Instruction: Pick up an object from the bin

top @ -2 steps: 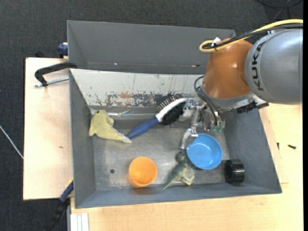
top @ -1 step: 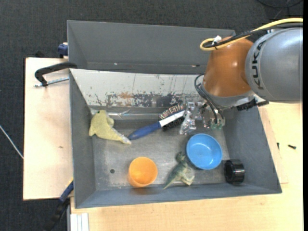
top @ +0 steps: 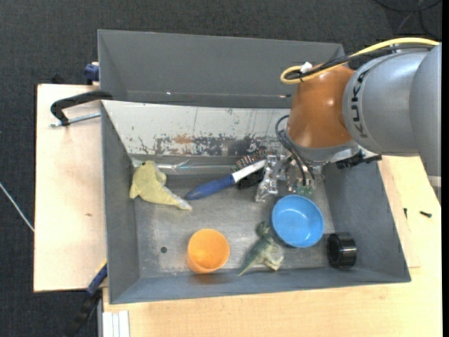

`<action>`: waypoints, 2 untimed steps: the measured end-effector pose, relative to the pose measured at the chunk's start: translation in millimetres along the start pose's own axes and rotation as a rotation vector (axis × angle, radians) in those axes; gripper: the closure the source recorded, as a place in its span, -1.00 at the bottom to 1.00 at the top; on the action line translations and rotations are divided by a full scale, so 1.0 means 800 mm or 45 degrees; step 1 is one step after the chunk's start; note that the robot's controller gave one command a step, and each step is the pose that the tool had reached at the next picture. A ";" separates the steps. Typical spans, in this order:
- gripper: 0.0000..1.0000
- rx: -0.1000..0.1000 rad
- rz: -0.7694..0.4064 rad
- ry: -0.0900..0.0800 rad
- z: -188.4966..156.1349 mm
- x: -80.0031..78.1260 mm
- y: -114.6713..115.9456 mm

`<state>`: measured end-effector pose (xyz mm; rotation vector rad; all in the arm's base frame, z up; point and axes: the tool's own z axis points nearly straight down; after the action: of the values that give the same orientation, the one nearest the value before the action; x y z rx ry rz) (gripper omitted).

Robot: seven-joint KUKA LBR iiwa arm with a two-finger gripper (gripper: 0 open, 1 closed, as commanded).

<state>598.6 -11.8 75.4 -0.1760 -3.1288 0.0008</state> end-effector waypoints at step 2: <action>1.00 -0.003 -0.081 -0.029 -0.103 -0.007 -0.010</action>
Offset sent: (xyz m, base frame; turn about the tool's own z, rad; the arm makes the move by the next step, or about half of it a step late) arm 0.0006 -0.0044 0.0039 -0.0388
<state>604.2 -20.4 157.6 -0.0769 -3.1558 -0.0009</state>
